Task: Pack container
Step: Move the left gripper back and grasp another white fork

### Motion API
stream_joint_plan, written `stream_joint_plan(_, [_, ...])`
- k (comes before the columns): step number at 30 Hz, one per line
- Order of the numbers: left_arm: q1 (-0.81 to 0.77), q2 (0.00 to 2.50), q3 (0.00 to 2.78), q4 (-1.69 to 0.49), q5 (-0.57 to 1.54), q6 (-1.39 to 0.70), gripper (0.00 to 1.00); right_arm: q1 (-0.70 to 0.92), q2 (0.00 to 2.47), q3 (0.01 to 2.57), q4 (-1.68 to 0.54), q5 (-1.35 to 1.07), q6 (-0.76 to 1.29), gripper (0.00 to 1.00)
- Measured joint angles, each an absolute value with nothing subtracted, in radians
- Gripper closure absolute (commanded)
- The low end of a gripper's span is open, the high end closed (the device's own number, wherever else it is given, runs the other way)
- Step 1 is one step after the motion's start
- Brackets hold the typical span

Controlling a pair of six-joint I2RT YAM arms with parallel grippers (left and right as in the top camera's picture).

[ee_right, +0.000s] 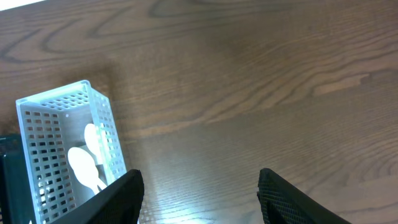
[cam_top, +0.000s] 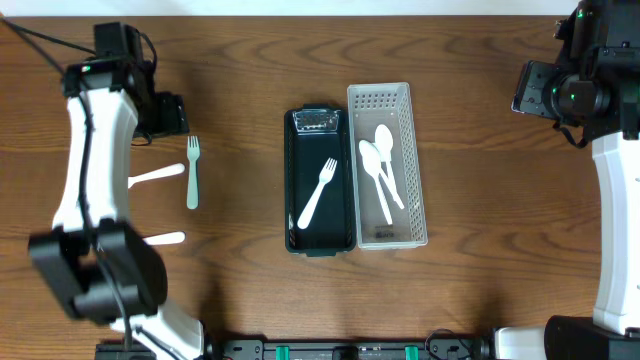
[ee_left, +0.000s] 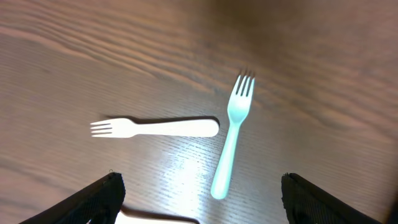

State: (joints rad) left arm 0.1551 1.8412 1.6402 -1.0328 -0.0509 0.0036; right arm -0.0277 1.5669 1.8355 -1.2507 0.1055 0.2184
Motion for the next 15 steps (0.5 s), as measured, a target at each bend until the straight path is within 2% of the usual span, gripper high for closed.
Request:
stream_joint_plan(8, [0.160, 2.039, 1.630, -0.980, 0.065, 0.107, 0.18, -0.028, 1.567, 1.835, -1.249, 0.105, 0.218, 0.38])
stream_joint_plan(15, [0.160, 2.103, 1.582, -0.936, 0.098, 0.177, 0.18, -0.028, 1.567, 1.835, -1.249, 0.105, 0.218, 0.38])
